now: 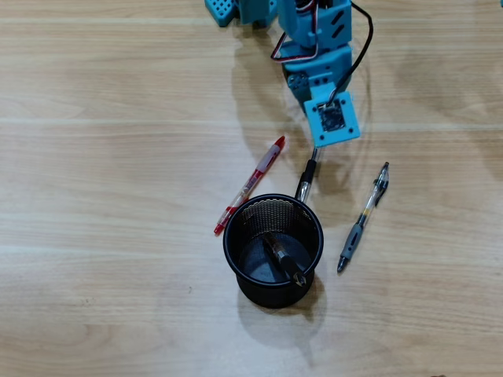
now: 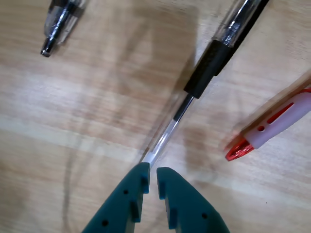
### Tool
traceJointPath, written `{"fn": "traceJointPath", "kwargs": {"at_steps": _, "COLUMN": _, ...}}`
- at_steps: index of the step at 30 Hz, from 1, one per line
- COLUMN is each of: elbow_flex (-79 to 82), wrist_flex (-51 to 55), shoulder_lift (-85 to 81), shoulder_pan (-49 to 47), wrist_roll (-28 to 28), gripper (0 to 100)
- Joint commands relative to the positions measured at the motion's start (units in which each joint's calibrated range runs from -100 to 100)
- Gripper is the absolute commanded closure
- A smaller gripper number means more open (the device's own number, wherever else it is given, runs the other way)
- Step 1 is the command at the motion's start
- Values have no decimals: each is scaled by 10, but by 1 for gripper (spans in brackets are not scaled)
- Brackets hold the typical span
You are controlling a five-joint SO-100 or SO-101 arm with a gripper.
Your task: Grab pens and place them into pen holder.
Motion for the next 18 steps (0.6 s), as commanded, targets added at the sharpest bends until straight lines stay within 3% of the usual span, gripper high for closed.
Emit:
{"fn": "traceJointPath", "kwargs": {"at_steps": 1, "elbow_flex": -60, "wrist_flex": 4, "shoulder_lift": 28, "shoulder_pan": 6, "wrist_roll": 1, "gripper": 97}}
{"fn": "traceJointPath", "kwargs": {"at_steps": 7, "elbow_flex": -142, "wrist_flex": 10, "shoulder_lift": 112, "shoulder_pan": 11, "wrist_roll": 1, "gripper": 86}}
{"fn": "traceJointPath", "kwargs": {"at_steps": 18, "elbow_flex": -199, "wrist_flex": 10, "shoulder_lift": 191, "shoulder_pan": 38, "wrist_roll": -3, "gripper": 86}}
